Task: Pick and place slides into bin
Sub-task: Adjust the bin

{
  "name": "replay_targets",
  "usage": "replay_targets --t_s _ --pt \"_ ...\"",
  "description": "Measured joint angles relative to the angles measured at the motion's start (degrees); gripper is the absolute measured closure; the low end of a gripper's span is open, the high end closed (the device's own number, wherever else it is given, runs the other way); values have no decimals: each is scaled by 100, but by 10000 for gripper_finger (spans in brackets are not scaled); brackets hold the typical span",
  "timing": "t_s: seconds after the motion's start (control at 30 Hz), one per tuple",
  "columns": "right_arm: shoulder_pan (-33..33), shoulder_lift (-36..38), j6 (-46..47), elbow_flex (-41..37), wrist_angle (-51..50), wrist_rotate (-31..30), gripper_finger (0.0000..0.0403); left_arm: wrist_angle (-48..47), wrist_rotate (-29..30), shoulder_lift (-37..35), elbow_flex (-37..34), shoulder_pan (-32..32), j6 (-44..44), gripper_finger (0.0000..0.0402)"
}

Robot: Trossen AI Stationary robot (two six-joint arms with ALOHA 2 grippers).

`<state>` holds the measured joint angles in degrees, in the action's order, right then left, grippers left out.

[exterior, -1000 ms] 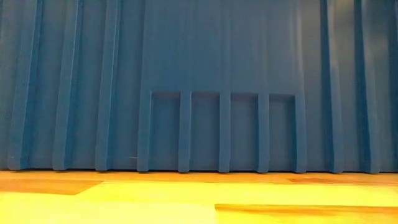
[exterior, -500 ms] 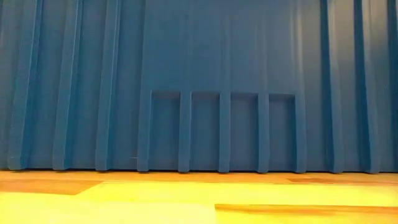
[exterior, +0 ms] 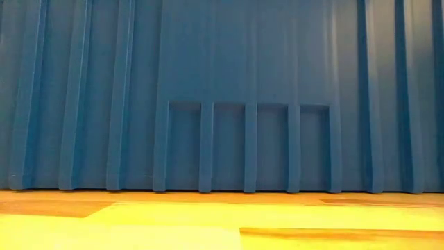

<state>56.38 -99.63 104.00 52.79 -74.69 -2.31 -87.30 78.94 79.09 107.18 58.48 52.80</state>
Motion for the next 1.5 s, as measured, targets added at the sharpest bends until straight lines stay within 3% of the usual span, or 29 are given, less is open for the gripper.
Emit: replay_targets --t_s 0.1,0.23,0.33,0.43,0.6,0.67,0.77,0.9,1.07,1.2,1.3,1.5 --pt "148 27 152 301 -599 256 187 -7 4 0 0 0 0 309" --pt "473 155 1041 907 -1018 354 187 -21 7 0 0 0 -2 309" --pt "831 294 2140 1471 -827 -422 187 -20 -29 0 0 0 -2 309" --pt "910 292 2355 1764 -921 -633 187 -26 -15 0 0 0 -5 309" --pt "1005 281 2451 2210 -982 -2869 187 -42 236 -2 0 0 -201 309" --pt "1009 282 2411 2448 -989 -3474 188 -37 277 -4 0 0 -199 309" --pt "1055 258 2913 2464 -1161 -3809 188 -34 293 -9 1 0 -199 309" --pt "755 96 2965 2444 -647 -4430 188 13 319 -9 0 0 -197 309" --pt "309 -291 3186 2435 -564 -3155 188 43 459 -9 0 0 23 309" --pt "584 -291 2755 2711 -438 -4219 187 81 547 -13 0 0 308 309" --pt "932 -282 2894 2904 -1044 -4491 187 182 542 -13 2 0 339 309" --pt "1434 -261 2658 3280 -961 -5006 187 373 573 -12 0 0 295 309"
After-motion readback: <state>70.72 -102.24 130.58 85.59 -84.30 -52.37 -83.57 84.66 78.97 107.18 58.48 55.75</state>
